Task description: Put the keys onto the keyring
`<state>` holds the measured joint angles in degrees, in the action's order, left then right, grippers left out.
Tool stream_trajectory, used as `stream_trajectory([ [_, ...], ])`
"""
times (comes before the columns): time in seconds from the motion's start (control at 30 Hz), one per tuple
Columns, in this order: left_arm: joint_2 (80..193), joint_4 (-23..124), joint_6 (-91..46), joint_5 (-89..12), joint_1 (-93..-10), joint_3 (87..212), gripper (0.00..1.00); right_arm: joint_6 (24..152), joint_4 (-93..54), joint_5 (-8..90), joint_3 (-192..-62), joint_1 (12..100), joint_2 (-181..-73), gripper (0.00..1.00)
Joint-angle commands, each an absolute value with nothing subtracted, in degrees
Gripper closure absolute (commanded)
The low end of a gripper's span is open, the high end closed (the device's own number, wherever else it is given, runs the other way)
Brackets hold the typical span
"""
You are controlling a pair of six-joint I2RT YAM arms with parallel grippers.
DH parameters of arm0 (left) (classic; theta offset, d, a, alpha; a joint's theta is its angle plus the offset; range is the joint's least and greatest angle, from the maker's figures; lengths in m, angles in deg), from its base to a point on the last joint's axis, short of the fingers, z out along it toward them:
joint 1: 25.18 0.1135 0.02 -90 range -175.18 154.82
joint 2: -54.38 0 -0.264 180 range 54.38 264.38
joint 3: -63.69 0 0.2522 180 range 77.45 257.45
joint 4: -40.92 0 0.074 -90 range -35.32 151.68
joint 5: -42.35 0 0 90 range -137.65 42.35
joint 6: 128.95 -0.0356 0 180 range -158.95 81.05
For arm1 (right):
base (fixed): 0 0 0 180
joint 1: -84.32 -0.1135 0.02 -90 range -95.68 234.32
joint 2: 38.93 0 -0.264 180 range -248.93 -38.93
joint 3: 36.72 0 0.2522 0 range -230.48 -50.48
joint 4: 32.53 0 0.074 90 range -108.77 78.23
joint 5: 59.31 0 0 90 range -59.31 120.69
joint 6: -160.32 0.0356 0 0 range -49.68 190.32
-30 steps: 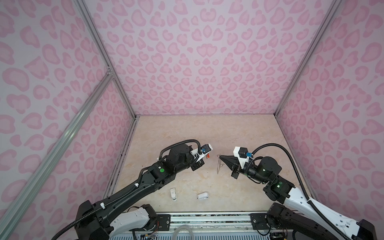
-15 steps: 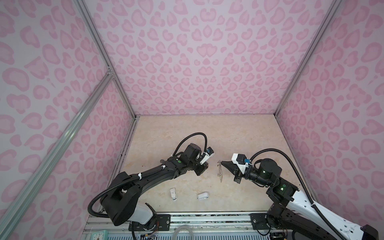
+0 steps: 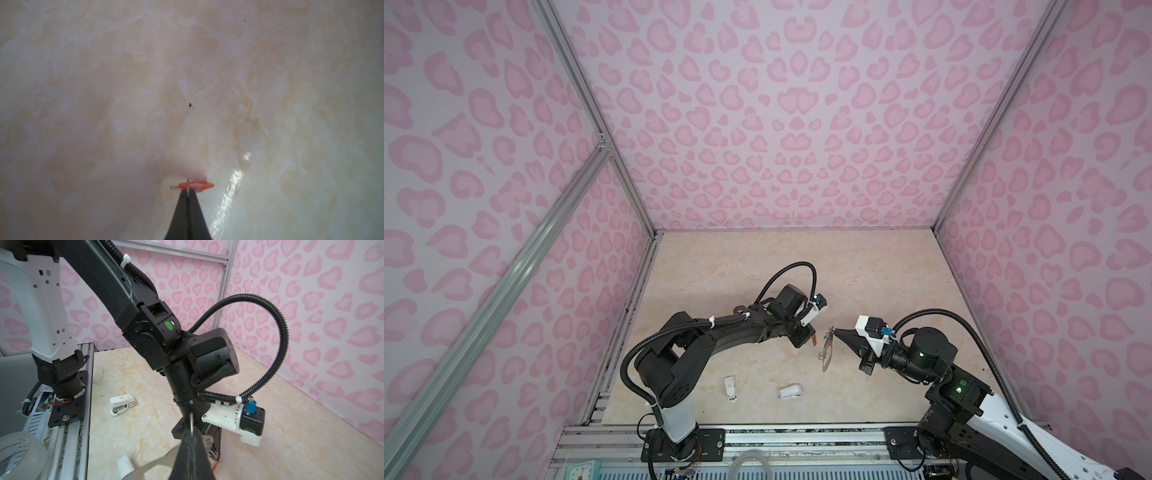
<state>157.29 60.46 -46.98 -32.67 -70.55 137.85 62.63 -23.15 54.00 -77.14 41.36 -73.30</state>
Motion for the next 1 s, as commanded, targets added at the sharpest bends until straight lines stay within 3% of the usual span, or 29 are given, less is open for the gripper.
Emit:
stream_trajectory([
  [0.0,160.22,59.25,-47.0,-33.15,-71.32,140.67,0.94,62.42,-23.49,52.77,-76.76,41.42,-72.6,1.0],
  [0.23,167.07,60.21,-46.94,-34.22,-73.27,147.47,0.91,62.24,-22.48,52.26,-76.17,41.52,-70.21,1.0],
  [0.43,166.34,56.09,-45.71,-34.66,-73.62,146.96,0.72,62.37,-22.03,52.94,-75.32,42.44,-68.24,1.0],
  [0.7,153.07,46.58,-45.28,-36.65,-70.52,135.64,0.47,62.84,-26.4,57.36,-73.65,44.0,-68.54,1.0],
  [0.8,144.89,44.14,-48.3,-35.32,-69.8,129.85,0.46,62.85,-28.43,58.94,-73.17,44.68,-69.15,1.0],
  [0.97,130.9,39.38,-54.44,-29.06,-69.7,120.3,0.52,62.58,-32.46,61.93,-72.81,45.32,-70.46,1.0],
])
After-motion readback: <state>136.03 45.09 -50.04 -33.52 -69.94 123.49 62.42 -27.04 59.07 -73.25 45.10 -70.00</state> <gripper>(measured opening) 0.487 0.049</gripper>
